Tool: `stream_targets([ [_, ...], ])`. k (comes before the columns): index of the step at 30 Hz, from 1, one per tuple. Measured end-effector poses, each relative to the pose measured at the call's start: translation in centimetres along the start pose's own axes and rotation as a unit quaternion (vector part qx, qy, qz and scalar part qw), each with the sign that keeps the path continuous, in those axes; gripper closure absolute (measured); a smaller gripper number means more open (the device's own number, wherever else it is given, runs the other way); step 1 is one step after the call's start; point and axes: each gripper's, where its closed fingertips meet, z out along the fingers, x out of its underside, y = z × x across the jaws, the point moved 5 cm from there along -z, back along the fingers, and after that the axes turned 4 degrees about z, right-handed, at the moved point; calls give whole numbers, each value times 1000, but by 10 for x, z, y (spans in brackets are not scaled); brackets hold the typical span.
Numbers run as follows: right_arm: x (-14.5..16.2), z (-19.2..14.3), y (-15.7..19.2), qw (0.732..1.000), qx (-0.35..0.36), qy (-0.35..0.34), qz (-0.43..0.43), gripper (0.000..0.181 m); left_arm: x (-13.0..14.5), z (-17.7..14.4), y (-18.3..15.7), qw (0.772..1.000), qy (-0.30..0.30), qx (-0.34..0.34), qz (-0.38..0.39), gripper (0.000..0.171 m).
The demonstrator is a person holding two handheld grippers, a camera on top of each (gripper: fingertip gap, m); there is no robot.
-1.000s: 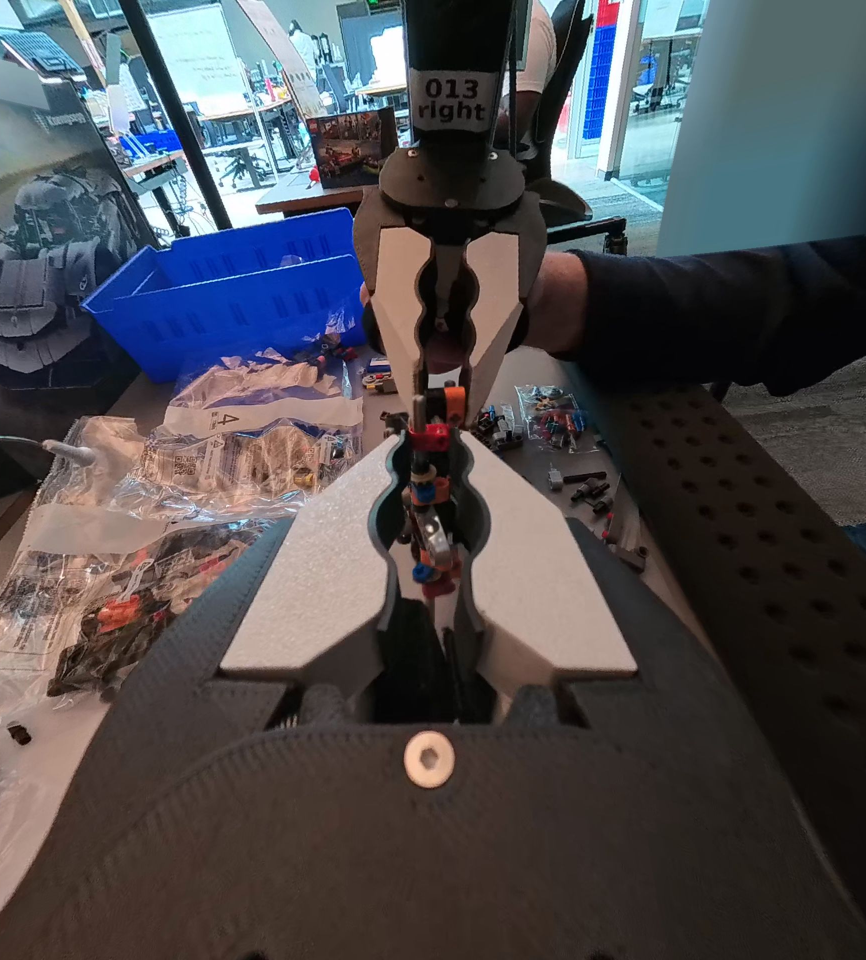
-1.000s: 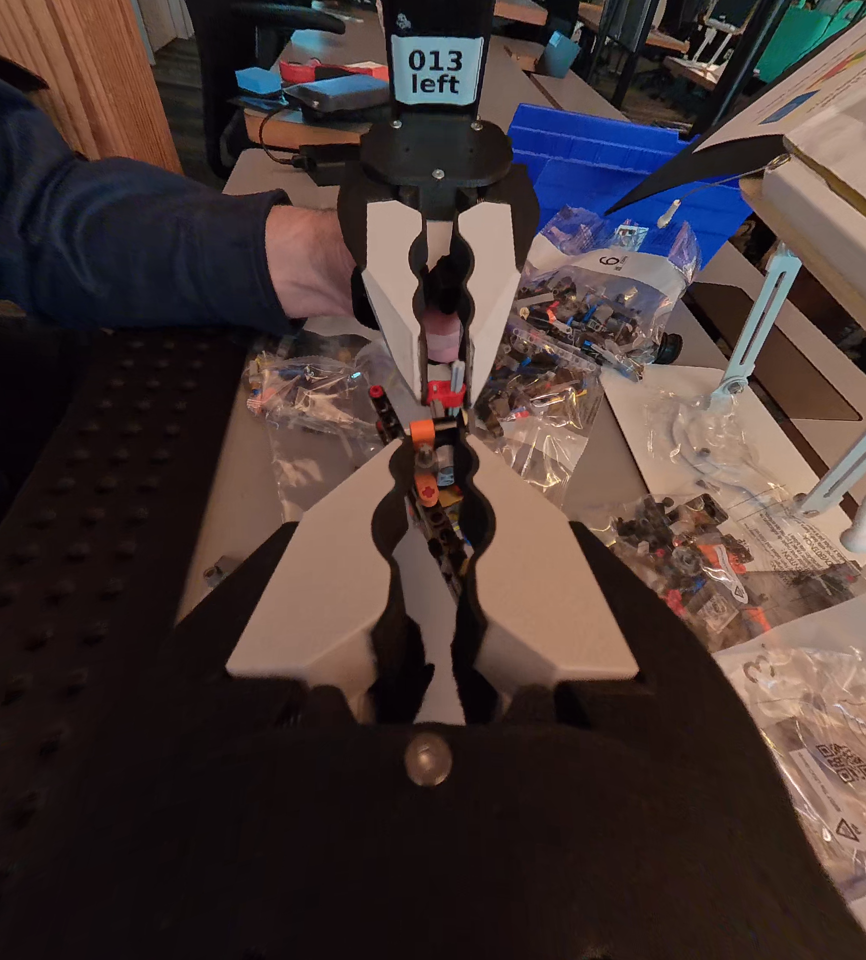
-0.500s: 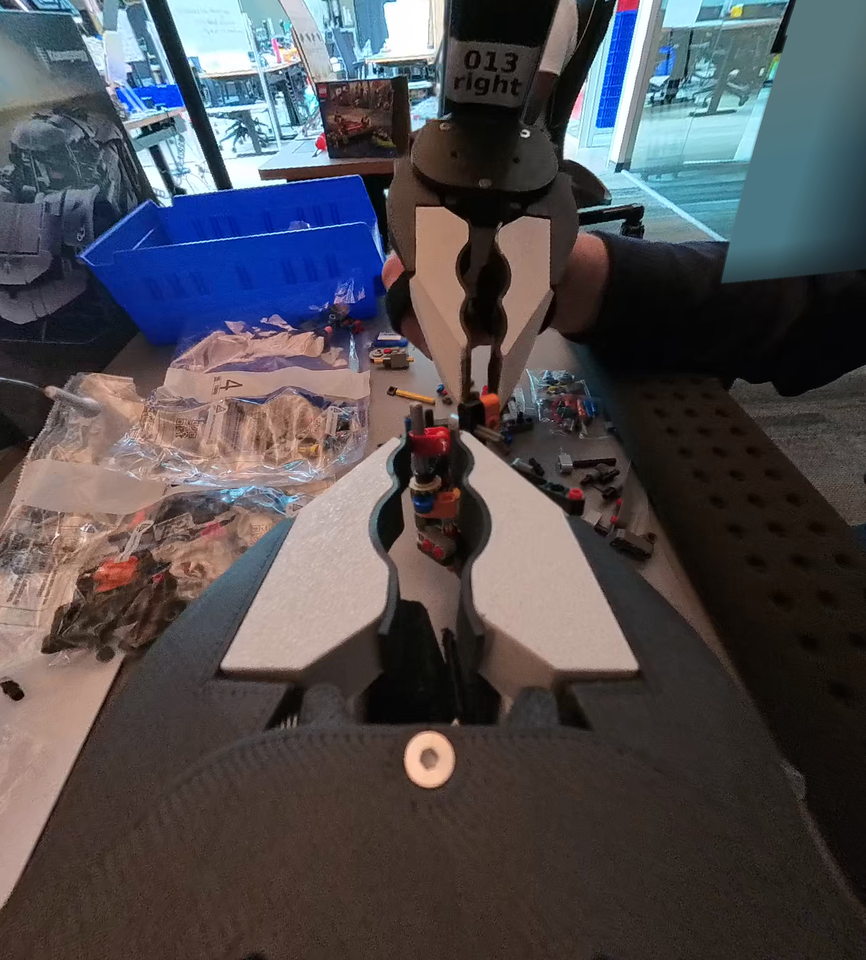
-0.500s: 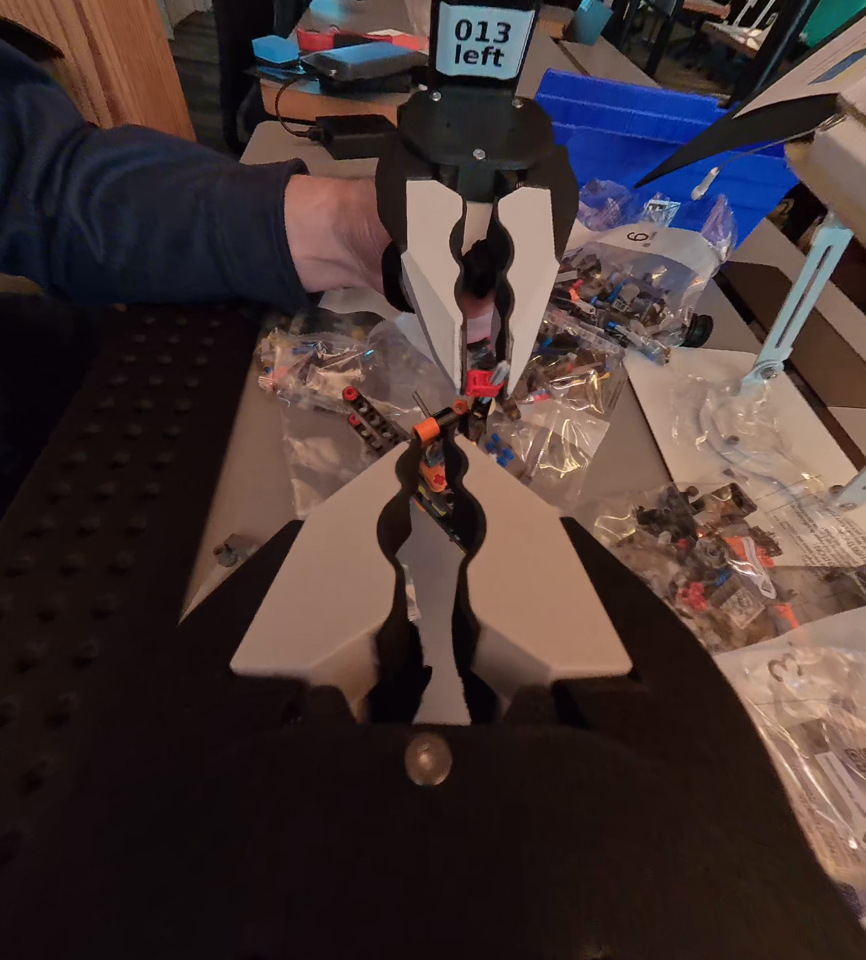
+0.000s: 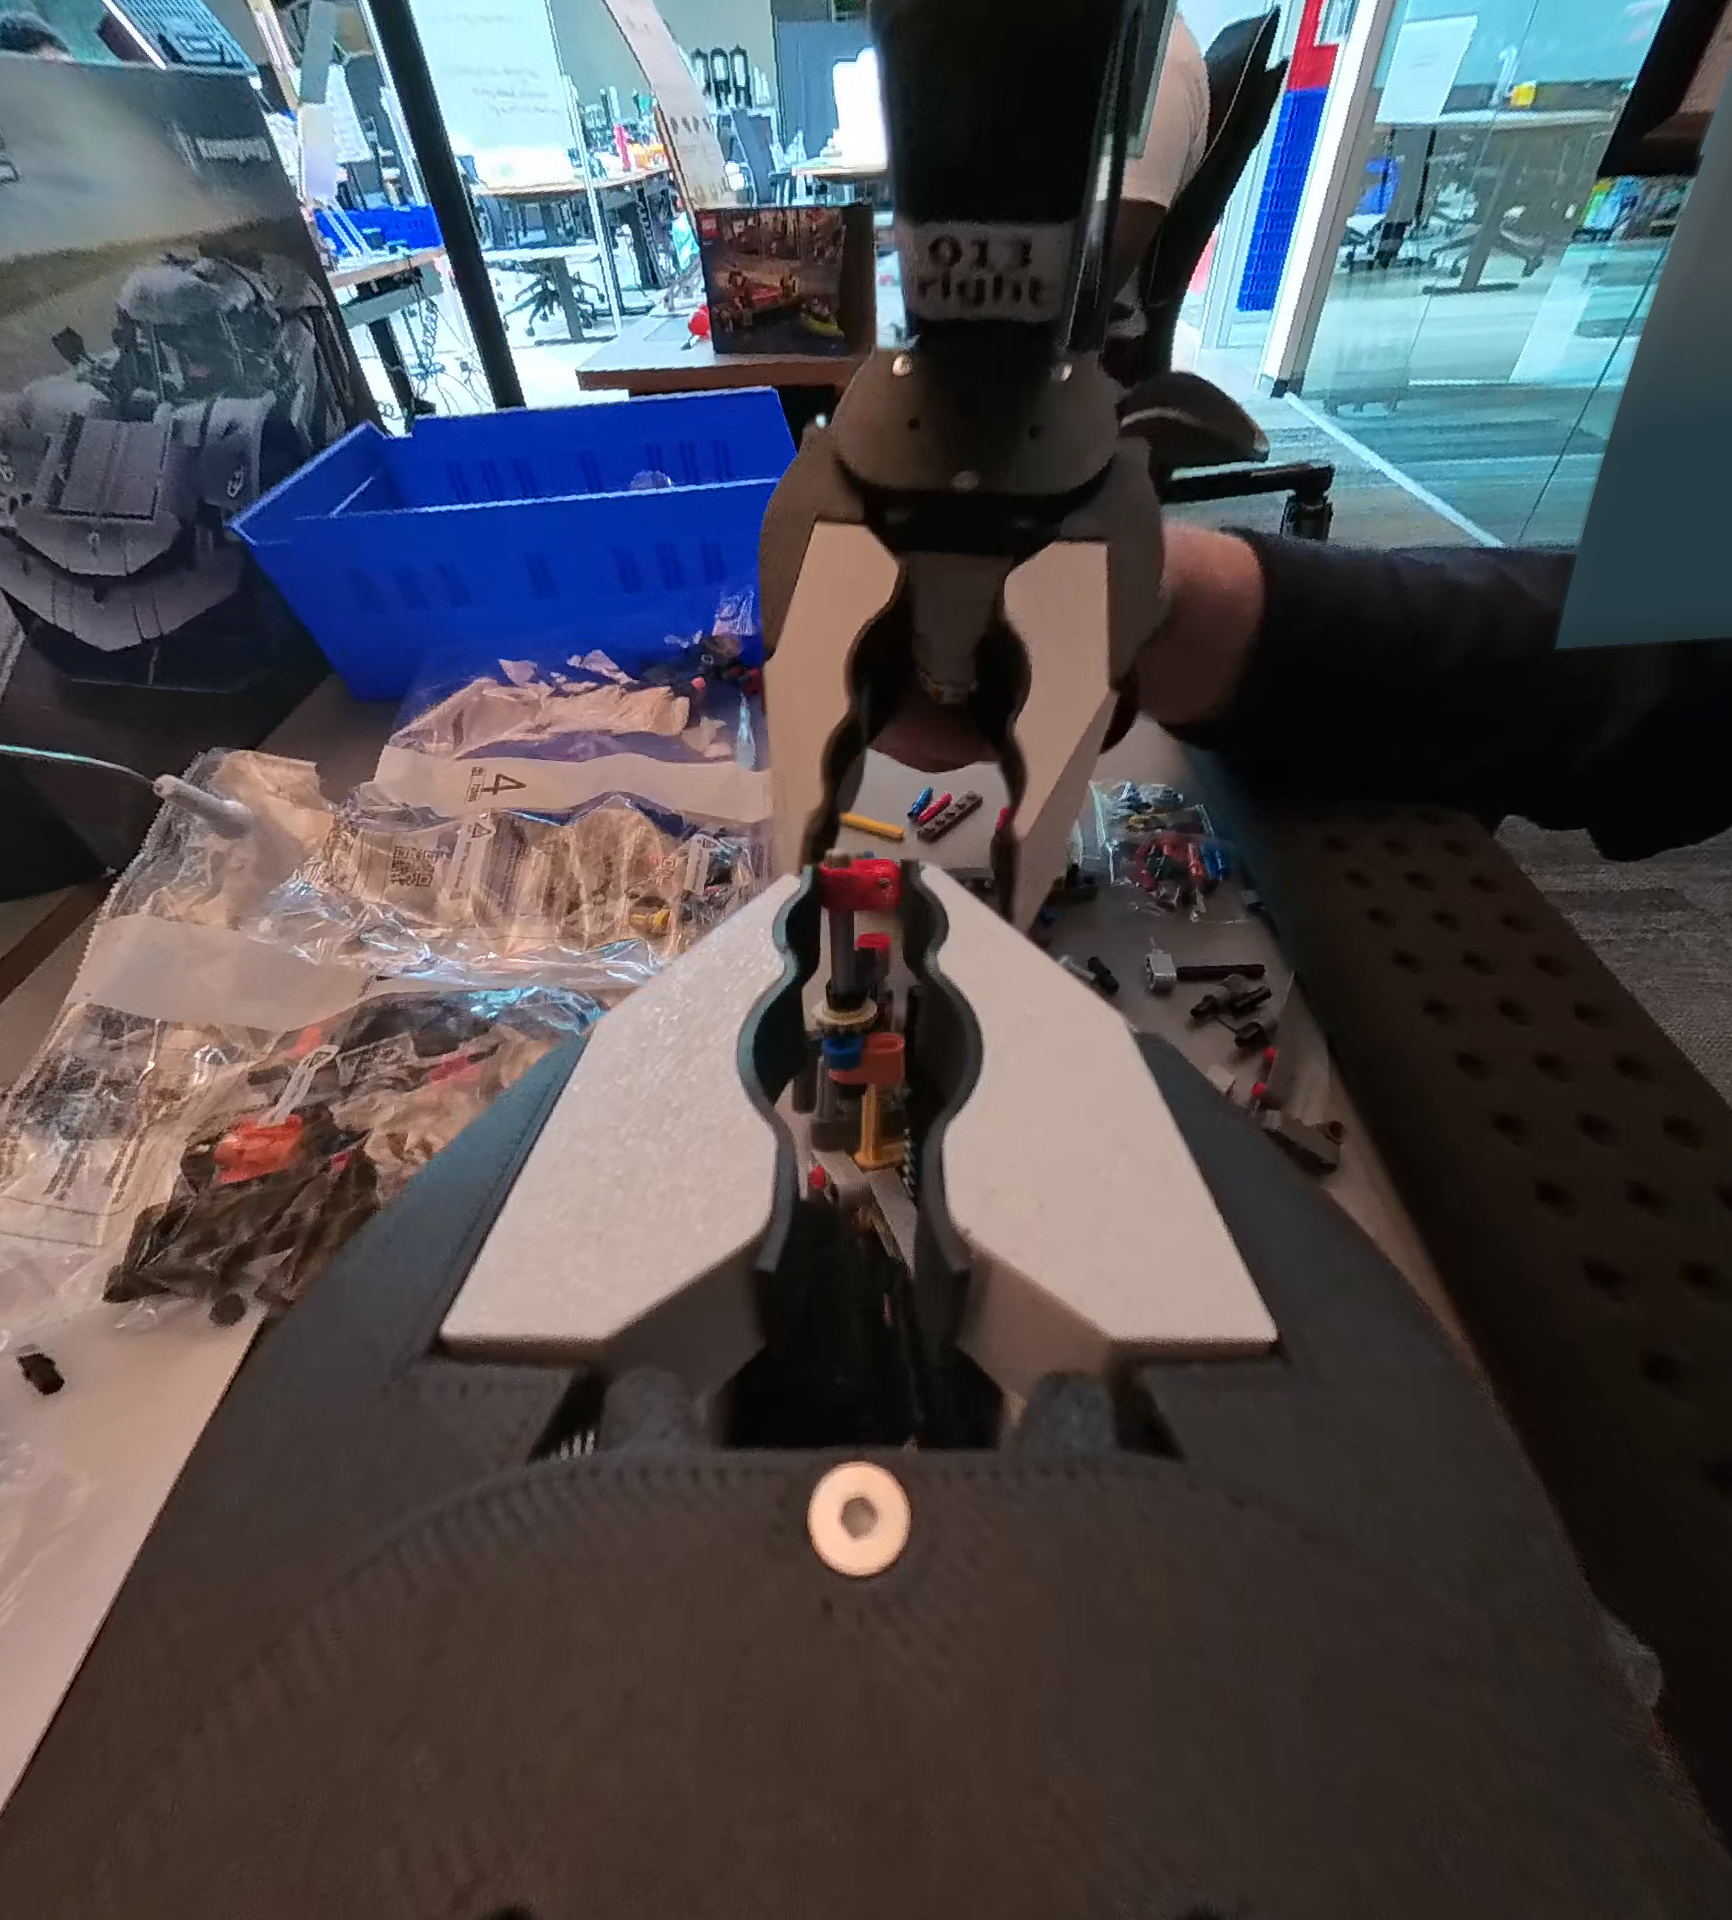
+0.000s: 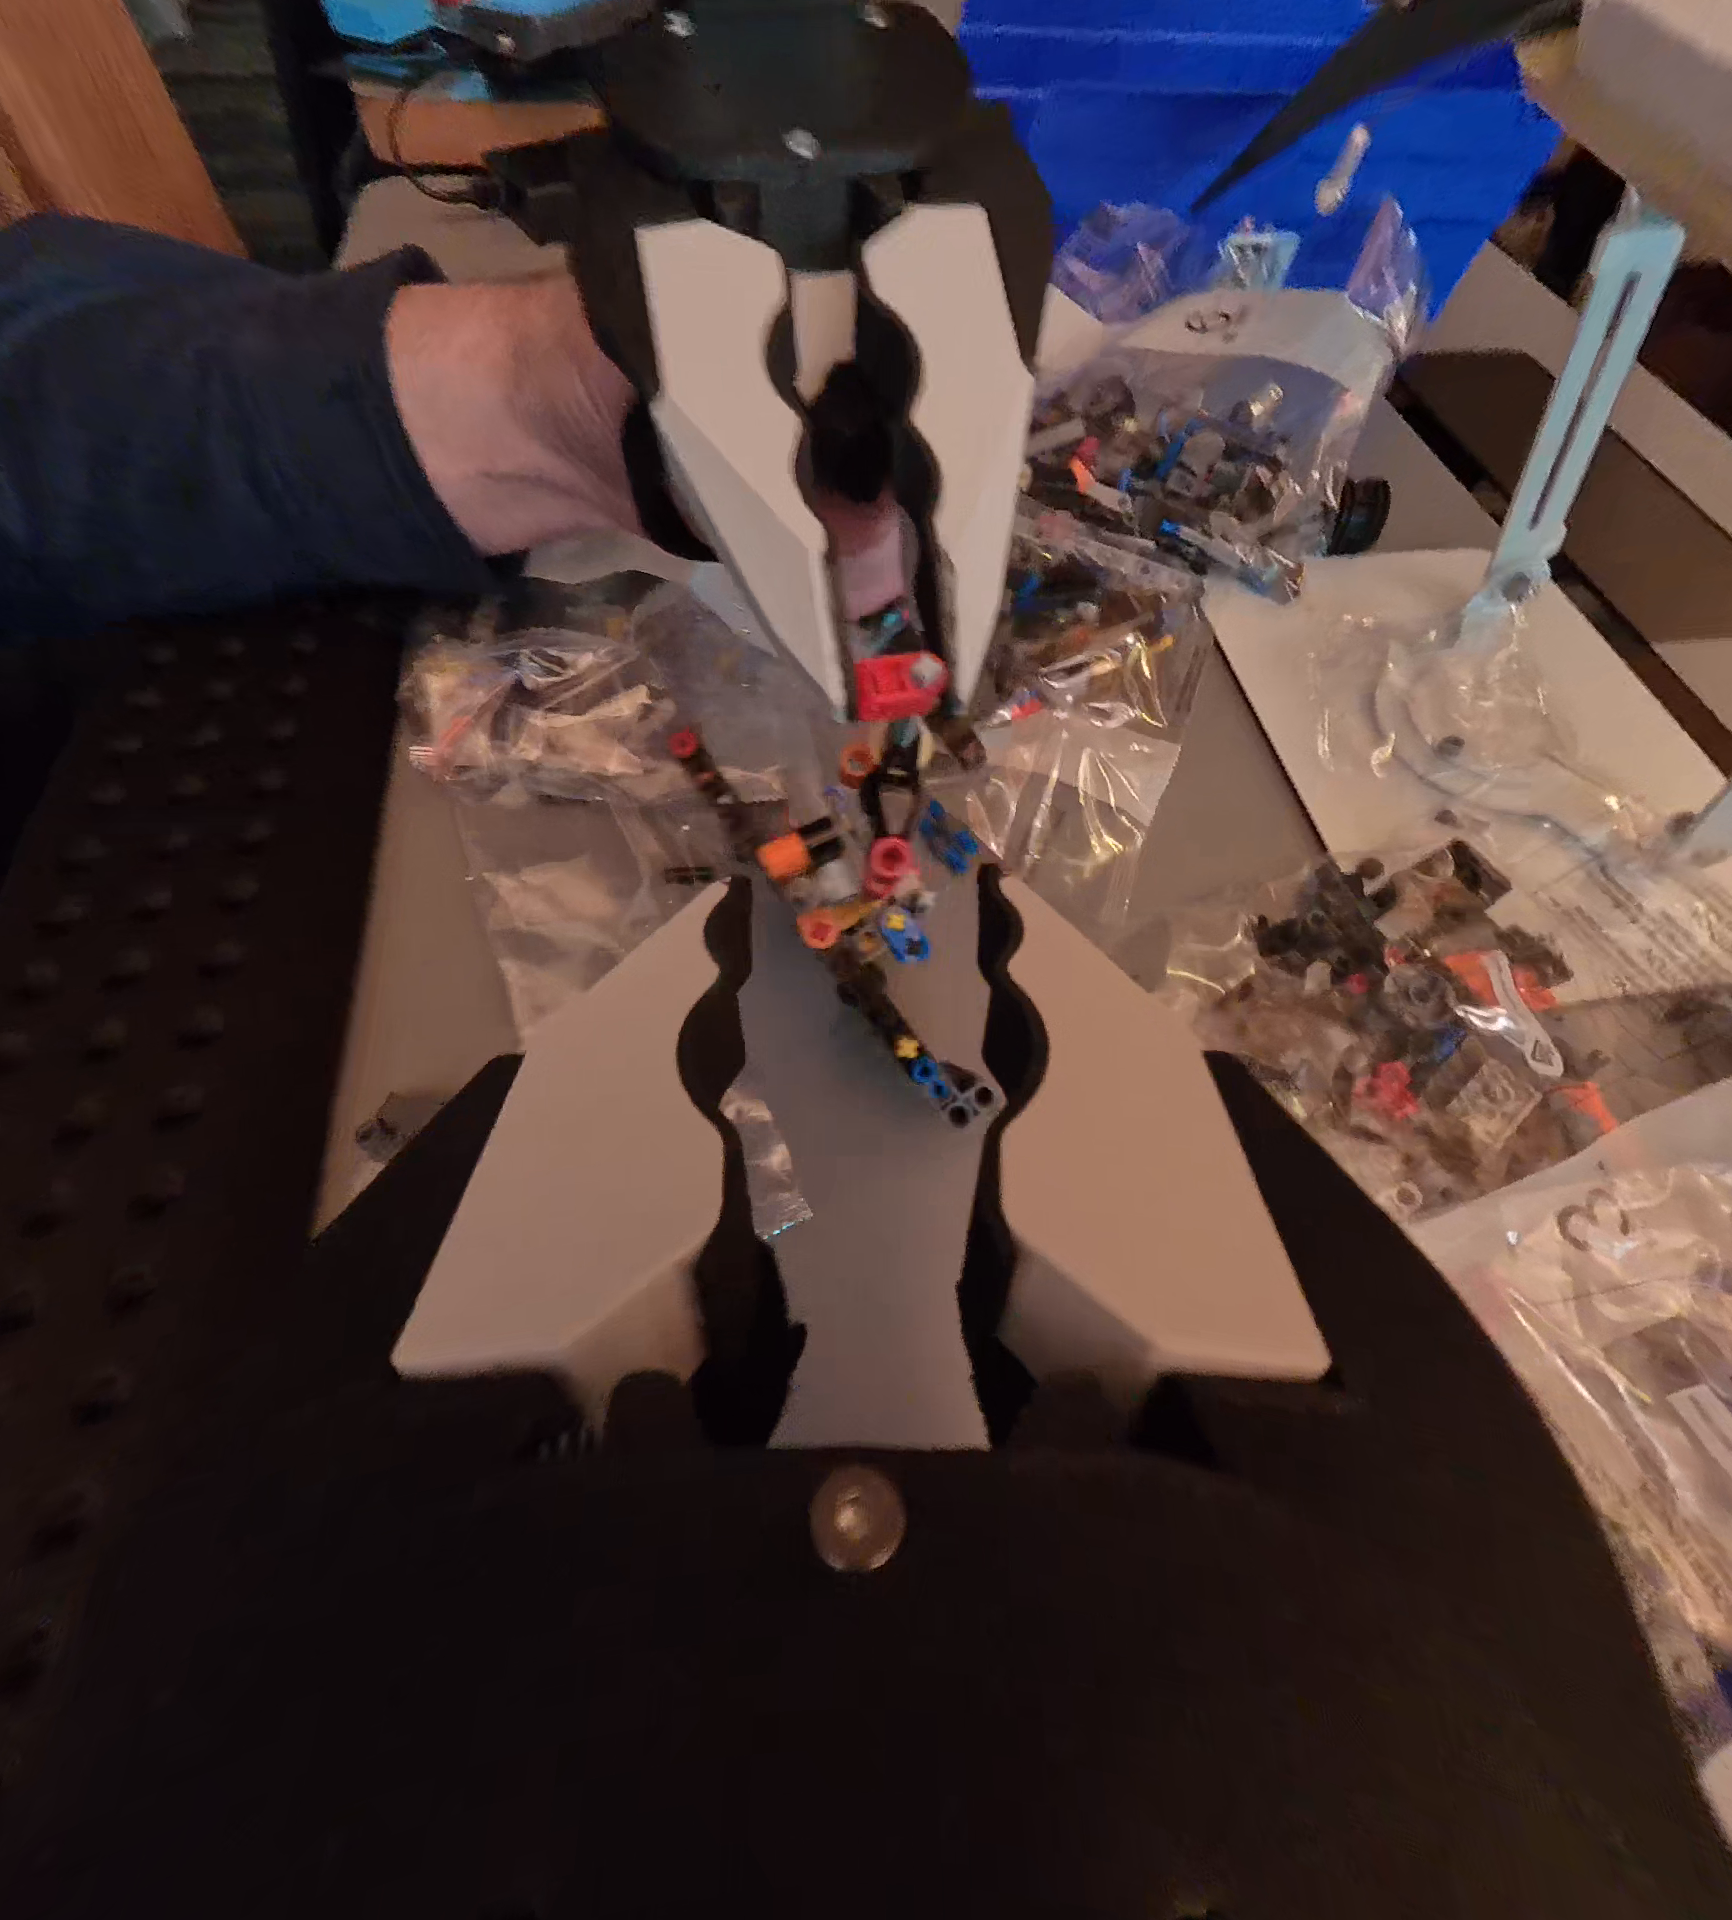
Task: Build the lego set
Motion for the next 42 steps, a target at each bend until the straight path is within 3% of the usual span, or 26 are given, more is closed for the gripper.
stream_targets([
  [4,-2,9,0,999,-20,-11,34,143,-3,4,-1,1000,-4,1,3,157],
  [9,0,18,2,999,-25,-4,32,181,-6,10,-6,1000,-7,11,10,157],
  [13,-1,11,-3,999,-12,-12,42,181,2,10,-2,1000,25,3,-2,157],
  [16,5,6,-6,998,-19,4,56,171,11,4,3,998,53,8,-35,156],
  [22,30,25,5,992,-42,109,41,156,37,-6,-3,986,156,38,-51,139],
  [28,42,40,19,983,-78,159,39,150,67,-3,-15,963,252,77,-61,140],
  [33,43,41,27,979,-95,176,40,143,68,-2,-13,962,253,75,-66,145],
  [36,44,42,25,980,-76,185,25,165,64,-6,-9,967,236,66,-74,145],
  [42,43,35,22,981,-70,180,11,170,66,-10,-12,965,238,81,-80,138],
])
